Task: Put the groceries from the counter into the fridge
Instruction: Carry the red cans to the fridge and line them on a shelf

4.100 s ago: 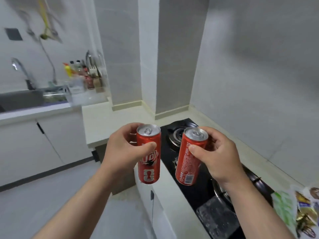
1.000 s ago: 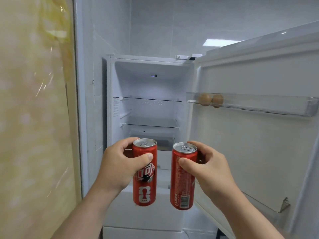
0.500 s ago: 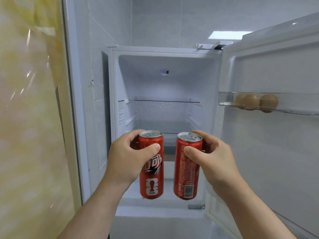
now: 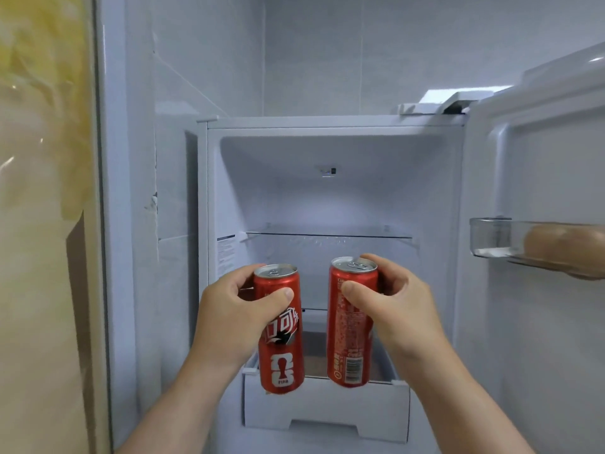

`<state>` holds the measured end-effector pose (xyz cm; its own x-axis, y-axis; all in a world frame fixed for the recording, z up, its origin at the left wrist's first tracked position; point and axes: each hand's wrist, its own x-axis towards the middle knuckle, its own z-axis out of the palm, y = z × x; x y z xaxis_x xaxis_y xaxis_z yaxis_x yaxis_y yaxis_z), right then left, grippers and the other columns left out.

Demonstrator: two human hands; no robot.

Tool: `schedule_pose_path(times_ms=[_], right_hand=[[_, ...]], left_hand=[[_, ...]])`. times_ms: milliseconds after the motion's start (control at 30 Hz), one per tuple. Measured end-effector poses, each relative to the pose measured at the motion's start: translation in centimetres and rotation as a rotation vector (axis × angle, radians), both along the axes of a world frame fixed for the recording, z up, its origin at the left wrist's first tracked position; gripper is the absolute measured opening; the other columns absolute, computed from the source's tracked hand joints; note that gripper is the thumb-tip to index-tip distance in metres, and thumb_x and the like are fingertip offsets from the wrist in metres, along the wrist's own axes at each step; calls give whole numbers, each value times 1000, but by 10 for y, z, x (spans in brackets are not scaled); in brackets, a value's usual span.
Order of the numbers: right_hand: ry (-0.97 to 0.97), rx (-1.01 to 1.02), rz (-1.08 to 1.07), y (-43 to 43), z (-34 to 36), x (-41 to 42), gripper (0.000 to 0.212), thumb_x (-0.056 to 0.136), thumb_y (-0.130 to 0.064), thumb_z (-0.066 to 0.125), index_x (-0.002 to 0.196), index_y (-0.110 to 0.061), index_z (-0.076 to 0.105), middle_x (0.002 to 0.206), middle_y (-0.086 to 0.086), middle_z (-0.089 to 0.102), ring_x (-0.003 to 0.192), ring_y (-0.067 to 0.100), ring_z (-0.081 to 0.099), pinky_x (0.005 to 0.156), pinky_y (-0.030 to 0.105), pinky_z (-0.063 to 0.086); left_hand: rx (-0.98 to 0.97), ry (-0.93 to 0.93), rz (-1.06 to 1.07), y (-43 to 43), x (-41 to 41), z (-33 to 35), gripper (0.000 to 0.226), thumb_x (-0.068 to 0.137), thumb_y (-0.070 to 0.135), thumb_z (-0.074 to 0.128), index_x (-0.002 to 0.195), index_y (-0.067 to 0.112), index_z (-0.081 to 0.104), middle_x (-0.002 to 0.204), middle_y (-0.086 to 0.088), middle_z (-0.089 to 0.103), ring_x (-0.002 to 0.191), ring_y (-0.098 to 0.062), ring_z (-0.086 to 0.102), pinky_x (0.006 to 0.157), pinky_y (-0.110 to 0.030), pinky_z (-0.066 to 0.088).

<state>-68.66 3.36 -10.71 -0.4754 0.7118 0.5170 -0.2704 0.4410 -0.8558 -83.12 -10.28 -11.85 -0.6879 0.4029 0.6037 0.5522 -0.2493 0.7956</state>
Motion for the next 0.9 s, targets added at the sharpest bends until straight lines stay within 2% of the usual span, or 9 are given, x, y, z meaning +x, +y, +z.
schedule_pose_path(times_ms=[133,267,333,467,567,667,767,833,900], right_hand=[[42,16,19,21,13,-24,52,79,-23,79,127,-30,61,107,-13,70,97,6,67,75,25,54],[93,-3,5,36,32,-53,58,79,-23,80,132,-26,60,109,-11,71,99,10,68,85,34,57],[101,-4,4,42,42,-66,57,80,-26,80,132,-28,59,110,-11,71,100,12,68,87,38,57],[128,18,7,53,55,-87,51,82,-25,78,130,-29,60,107,-11,71,97,9,68,74,26,54],[111,30,-13,60,54,-108,53,82,-27,77,131,-29,58,108,-11,70,97,9,67,76,27,55],[105,15,-27,66,48,-130,55,82,-25,78,132,-28,58,108,-11,70,95,7,68,72,22,54],[102,-9,-50,73,39,-153,55,82,-24,78,132,-27,57,109,-10,70,96,7,68,72,23,54],[90,-21,-62,78,32,-167,54,82,-24,77,133,-28,57,111,-10,69,98,9,67,78,27,56],[85,-32,-80,82,25,-180,54,82,-25,78,132,-29,57,112,-11,69,98,8,67,77,26,55]], left_hand=[[40,21,28,22,-19,18,17,78,30,74,87,41,66,86,27,70,81,7,65,64,-21,51],[104,15,61,44,-41,44,17,81,30,74,97,34,70,88,15,73,84,-10,70,70,-28,57],[134,6,70,54,-53,57,15,82,30,74,95,33,70,88,12,73,84,-13,70,73,-31,58],[171,-2,75,71,-81,72,11,81,28,76,88,33,69,85,11,73,81,-13,71,70,-30,57],[141,-7,71,85,-104,66,12,82,32,75,92,34,68,89,12,72,84,-14,70,73,-32,58],[87,-4,92,99,-125,52,23,81,39,73,102,33,68,93,13,72,86,-14,70,76,-36,59],[50,-1,101,111,-145,39,33,80,43,73,110,33,69,96,13,72,88,-13,69,71,-30,58],[36,-6,92,120,-157,33,35,79,45,74,111,33,69,97,12,73,88,-14,70,73,-34,60],[29,-12,70,127,-168,29,35,75,47,74,108,34,70,94,13,74,86,-14,71,74,-39,62]])
